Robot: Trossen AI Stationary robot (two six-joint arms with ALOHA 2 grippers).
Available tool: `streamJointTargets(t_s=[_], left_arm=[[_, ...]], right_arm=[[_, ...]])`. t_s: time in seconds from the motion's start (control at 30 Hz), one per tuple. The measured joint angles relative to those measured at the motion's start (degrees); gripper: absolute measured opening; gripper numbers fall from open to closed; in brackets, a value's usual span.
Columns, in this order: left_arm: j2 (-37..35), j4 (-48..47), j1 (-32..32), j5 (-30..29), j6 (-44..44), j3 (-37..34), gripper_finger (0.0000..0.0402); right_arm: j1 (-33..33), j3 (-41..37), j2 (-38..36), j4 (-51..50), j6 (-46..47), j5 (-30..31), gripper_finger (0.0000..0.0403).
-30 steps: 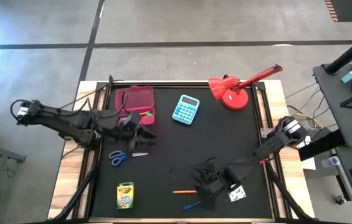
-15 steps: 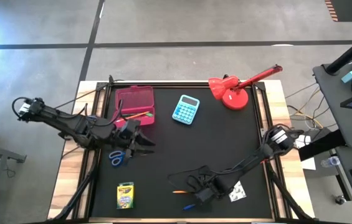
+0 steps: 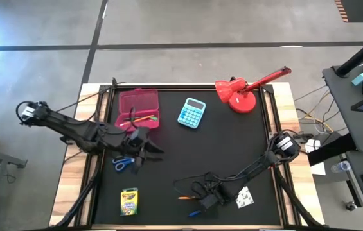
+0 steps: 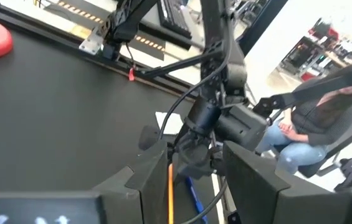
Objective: Pack school essentials
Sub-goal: Put the orange pencil into the red supply box
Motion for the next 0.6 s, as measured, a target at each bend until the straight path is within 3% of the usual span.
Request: streamJointTargets(t_s=[0.33,0.6], left_arm=[[6.37,-0.17,0.09,0.08,0.07,0.33,0.014],[8.52,0.22,0.09,0.11,0.11,1.6,0.014]], right_arm=[[-0.24,-0.12,-0.22,-0.11,2.17,-0.39,0.0135],[-0.26,-0.2,-0.22,-0.42,2.94,-0.71,0.0028]])
